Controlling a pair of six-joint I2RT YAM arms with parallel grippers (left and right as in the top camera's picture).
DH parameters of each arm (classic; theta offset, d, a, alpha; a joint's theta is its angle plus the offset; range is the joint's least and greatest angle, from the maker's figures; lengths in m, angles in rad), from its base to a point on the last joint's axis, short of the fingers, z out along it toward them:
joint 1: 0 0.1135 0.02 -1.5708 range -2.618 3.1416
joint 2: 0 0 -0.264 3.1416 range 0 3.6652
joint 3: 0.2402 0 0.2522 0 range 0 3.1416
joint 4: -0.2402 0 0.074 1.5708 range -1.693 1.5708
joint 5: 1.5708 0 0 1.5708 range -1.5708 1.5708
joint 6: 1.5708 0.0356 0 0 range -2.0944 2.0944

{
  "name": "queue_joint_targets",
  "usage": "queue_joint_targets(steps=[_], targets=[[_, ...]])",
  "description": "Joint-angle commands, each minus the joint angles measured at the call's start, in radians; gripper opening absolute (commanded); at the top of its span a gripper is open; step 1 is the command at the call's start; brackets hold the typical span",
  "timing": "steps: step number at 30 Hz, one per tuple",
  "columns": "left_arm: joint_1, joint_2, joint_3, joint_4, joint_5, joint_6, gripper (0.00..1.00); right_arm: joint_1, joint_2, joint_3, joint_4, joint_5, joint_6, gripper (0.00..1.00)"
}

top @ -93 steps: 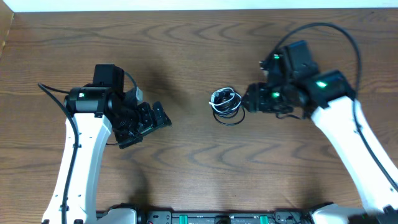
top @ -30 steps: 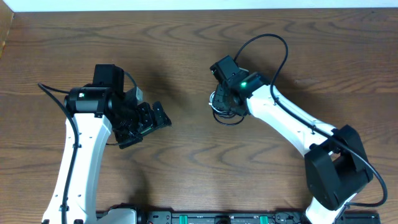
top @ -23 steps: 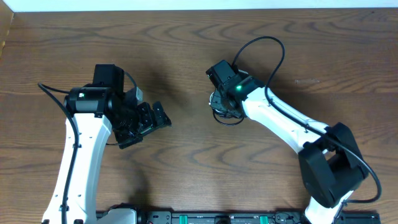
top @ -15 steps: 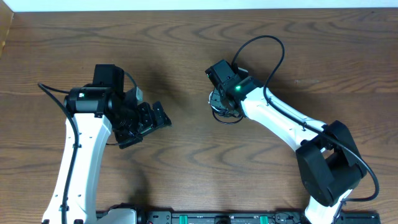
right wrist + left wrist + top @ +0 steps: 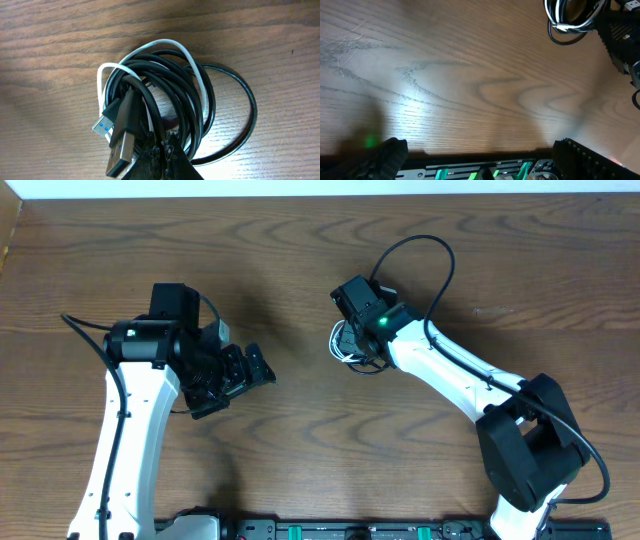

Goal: Untangle cables
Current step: 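Lift the black cable with the right gripper and pull it up-right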

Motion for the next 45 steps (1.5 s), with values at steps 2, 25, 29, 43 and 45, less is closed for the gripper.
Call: queue_joint_targets(steps=[2, 25, 29, 43, 45], targets=[[-0.002, 0.000, 0.012, -0.004, -0.006, 0.002, 0.98, -0.004, -0.120, 0.010, -0.007, 0.019, -0.076, 0.02], [-0.002, 0.000, 0.012, -0.005, -0.006, 0.002, 0.98, -0.032, -0.337, 0.006, -0.053, -0.002, -0.198, 0.01], [-0.002, 0.000, 0.012, -0.004, -0.006, 0.002, 0.98, -0.045, -0.332, 0.020, -0.024, -0.023, -0.124, 0.01], [-0.002, 0.000, 0.012, -0.004, -0.006, 0.002, 0.98, -0.093, -0.505, 0.333, -0.111, -0.114, -0.262, 0.01], [-0.002, 0.000, 0.012, -0.004, -0.006, 0.002, 0.98, -0.079, -0.484, 0.319, -0.186, -0.071, -0.262, 0.02]])
